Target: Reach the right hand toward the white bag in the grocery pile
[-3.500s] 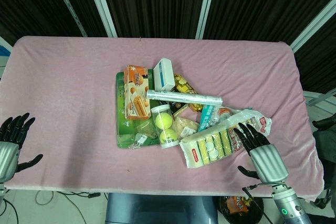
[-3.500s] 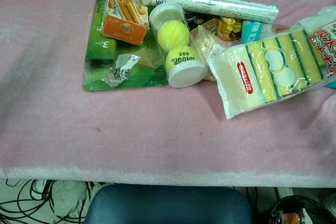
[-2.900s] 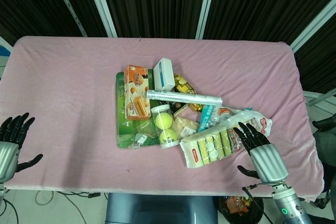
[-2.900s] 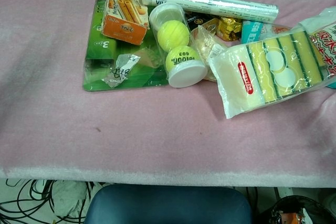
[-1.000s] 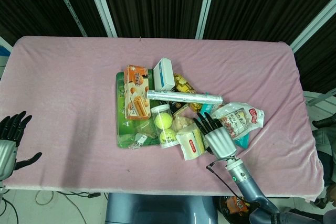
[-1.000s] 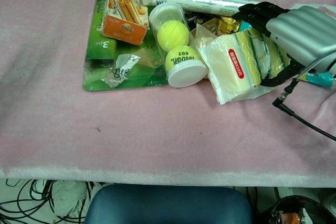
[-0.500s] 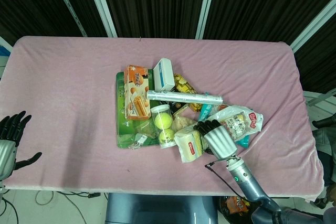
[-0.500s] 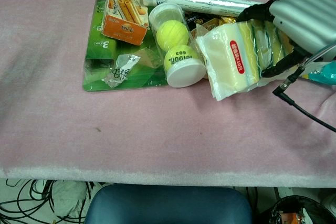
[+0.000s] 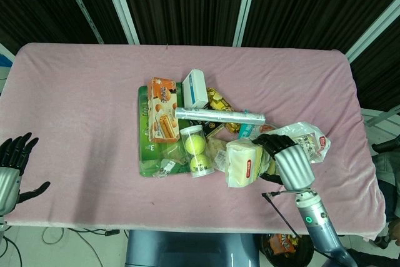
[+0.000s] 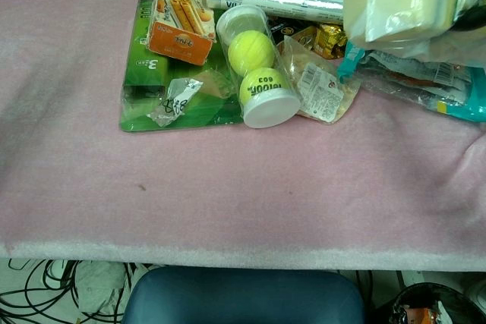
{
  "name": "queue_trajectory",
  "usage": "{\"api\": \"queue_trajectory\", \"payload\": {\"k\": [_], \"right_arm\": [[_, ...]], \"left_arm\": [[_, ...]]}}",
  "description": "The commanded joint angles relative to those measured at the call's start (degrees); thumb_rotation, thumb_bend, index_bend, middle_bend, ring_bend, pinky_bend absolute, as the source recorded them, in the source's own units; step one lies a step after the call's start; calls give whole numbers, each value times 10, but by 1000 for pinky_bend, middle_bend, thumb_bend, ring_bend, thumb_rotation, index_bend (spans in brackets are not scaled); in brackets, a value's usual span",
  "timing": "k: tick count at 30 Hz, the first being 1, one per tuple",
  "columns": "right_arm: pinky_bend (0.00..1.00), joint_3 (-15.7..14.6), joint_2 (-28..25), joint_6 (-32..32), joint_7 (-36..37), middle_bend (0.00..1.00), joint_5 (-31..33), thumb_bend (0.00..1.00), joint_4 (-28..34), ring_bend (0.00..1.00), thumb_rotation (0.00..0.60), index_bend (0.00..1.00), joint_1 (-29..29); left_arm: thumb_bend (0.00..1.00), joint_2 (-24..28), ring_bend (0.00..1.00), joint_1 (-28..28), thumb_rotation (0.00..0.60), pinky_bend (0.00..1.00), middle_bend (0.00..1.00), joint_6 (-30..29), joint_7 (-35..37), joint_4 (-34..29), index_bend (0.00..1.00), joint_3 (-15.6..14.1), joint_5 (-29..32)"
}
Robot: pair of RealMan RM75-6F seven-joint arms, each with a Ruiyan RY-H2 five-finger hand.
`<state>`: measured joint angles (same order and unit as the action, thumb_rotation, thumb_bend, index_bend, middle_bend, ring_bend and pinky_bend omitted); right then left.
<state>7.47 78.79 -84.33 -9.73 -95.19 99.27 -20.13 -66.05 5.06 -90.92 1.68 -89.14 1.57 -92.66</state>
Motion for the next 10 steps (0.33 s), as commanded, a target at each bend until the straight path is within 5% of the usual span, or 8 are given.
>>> {"api": "queue_trajectory", "payload": {"k": [1,10], "right_arm": [[699,-22,-36,-32,16,704,-25,434,49,701,600,908,28],[699,-39,-59,-48,13,704,-68,433,85,701,600,908,40]], "left_arm": [[0,-1,0,0,600,0,0,0,-2,1,0,-1,-2],[0,-2,0,0,600,0,0,0,-7,0,0,-2,-4]]}}
